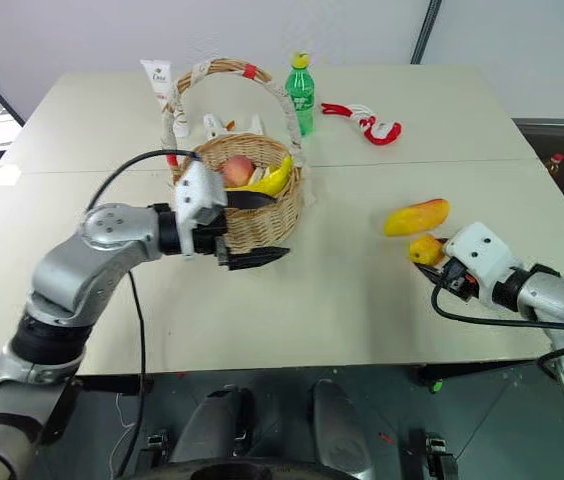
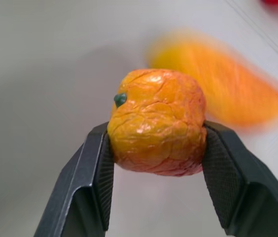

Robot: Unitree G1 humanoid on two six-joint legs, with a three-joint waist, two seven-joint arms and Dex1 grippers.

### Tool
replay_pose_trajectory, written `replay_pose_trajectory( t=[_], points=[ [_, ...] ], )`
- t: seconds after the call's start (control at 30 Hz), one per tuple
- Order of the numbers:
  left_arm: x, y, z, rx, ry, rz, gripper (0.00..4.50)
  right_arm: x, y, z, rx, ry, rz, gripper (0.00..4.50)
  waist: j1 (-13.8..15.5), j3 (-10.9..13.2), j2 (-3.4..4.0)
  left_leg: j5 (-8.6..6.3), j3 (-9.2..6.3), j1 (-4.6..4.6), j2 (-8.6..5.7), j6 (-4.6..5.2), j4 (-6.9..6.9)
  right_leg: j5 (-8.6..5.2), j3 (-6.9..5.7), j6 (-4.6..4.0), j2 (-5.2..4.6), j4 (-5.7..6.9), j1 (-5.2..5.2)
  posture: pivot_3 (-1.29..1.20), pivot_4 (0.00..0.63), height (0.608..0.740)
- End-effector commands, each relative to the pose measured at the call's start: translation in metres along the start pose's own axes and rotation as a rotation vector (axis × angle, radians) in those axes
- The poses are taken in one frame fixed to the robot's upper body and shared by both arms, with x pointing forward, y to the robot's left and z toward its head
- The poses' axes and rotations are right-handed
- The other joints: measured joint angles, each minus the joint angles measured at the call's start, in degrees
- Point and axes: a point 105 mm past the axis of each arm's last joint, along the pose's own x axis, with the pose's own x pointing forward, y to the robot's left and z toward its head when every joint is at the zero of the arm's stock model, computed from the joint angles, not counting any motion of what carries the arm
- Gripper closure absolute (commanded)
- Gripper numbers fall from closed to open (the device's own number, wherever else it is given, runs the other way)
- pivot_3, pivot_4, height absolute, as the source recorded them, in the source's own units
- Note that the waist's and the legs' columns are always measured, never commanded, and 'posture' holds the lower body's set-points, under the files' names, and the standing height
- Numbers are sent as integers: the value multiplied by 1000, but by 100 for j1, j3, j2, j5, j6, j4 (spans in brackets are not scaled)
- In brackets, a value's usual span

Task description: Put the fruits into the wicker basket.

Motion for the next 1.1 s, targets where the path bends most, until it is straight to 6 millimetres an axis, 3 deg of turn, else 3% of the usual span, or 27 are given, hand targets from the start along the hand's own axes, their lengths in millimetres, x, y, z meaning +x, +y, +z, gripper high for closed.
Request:
replay_pose_trajectory(
  t=[0.03,0.13,0.2,0.33,0.5,0.53,0.6,0.67,0.83,1.0,1.03,1.1],
  points=[
    [-29,16,7,9,-40,96,0,27,9,61,-77,-219,37,2507,-49,4,-11,0,-4,4,2,0,1,0,-1,-1,6,0,4,0,150,740],
    [-48,24,8,-25,-65,181,0,71,11,106,-73,-396,-2,2507,-55,6,-11,0,-3,25,14,0,-2,2,2,-8,22,-2,18,0,150,740],
    [-54,26,9,-36,-77,214,0,94,13,122,-53,-441,-14,2507,-28,5,-12,0,-3,23,20,-1,-4,1,-4,-11,26,-2,18,0,150,740],
    [-59,23,5,-34,-63,256,0,141,19,137,-55,-433,-31,2507,46,3,-15,2,-4,-23,32,-5,-3,0,-9,-17,13,-1,-22,0,150,740],
    [-58,16,4,-52,-75,281,0,168,32,146,-75,-444,9,2507,95,3,-15,6,-4,-39,-7,-12,-6,3,-17,-12,-44,0,-38,0,150,740],
    [-58,15,4,-53,-78,287,0,169,32,149,-70,-454,14,1711,105,3,-15,6,-3,-39,-12,-12,-6,4,-17,-10,-48,-2,-37,0,150,740],
    [-56,13,4,-60,-88,294,0,166,32,155,-85,-487,17,1138,123,3,-15,6,-3,-38,-13,-12,-5,5,-17,-9,-50,-2,-37,0,150,740],
    [-54,12,4,-71,-97,293,0,160,31,161,-99,-521,15,173,133,3,-15,6,-4,-37,-12,-12,-5,5,-18,-9,-46,-1,-37,0,150,740],
    [-44,6,3,-77,-101,245,0,114,24,157,-191,-576,51,80,164,3,-15,5,-7,-37,-12,-11,-6,5,-22,-9,-45,-1,-34,0,150,740],
    [-25,-7,8,-56,-112,142,0,58,-2,99,-259,-313,47,80,207,3,-16,2,-13,-38,-20,-6,-4,4,-27,-8,-54,-16,-19,0,150,740],
    [-17,-12,10,-58,-124,102,0,42,-9,71,-294,-172,48,80,200,3,-16,1,-12,-33,-25,-4,-4,3,-27,-8,-53,-15,-14,0,150,740],
    [-8,-18,12,-66,-145,60,0,23,-14,40,-339,2,59,80,199,2,-15,0,-5,-33,-31,-2,-4,0,-28,-6,-50,-17,-8,0,150,740]
  ],
)
